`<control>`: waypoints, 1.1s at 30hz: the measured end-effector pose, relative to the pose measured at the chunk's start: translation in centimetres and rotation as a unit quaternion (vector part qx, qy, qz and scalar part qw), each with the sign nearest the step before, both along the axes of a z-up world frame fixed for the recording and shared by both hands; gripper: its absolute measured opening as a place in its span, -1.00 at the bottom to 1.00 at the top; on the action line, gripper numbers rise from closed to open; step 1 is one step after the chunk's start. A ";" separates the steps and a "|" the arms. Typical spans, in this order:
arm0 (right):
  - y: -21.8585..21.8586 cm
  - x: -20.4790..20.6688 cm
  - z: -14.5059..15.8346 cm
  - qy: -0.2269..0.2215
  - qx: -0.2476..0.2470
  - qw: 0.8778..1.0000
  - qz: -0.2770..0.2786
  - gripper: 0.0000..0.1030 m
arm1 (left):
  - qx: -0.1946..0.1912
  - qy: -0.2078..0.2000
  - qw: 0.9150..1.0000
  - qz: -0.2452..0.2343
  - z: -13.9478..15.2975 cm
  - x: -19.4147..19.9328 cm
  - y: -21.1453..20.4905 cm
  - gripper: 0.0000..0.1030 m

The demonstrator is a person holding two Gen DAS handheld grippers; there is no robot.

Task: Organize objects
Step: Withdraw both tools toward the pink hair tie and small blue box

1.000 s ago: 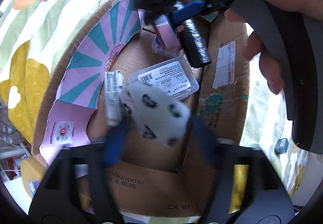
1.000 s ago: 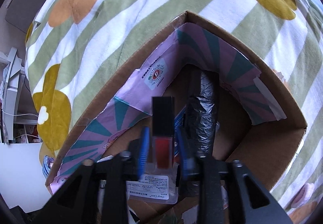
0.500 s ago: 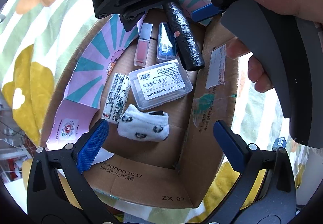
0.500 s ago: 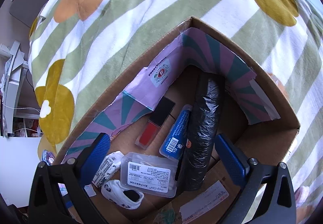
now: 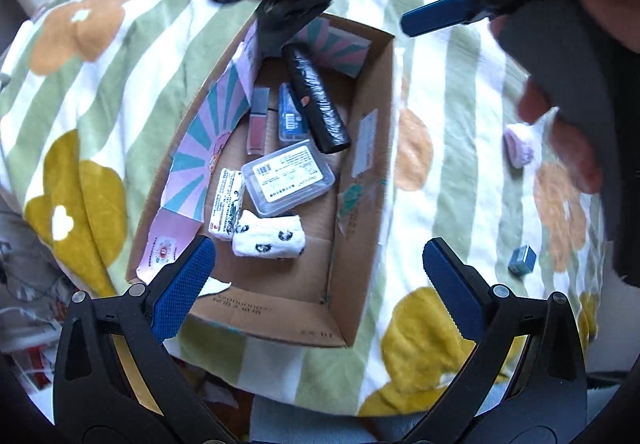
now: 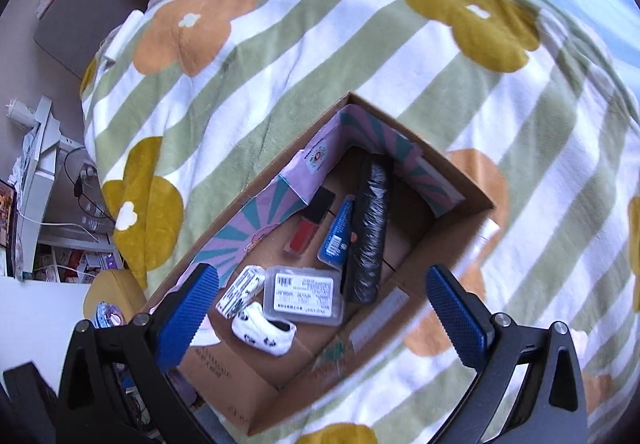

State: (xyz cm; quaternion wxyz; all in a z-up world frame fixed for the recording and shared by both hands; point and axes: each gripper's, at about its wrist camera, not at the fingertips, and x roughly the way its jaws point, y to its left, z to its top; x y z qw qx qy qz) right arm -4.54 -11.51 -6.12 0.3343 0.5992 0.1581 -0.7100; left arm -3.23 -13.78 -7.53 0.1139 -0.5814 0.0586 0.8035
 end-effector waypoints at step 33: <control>32.0 10.6 11.6 0.128 0.034 0.894 -0.429 0.99 | 0.050 0.111 0.968 -0.221 11.5 0.4 13.1 0.99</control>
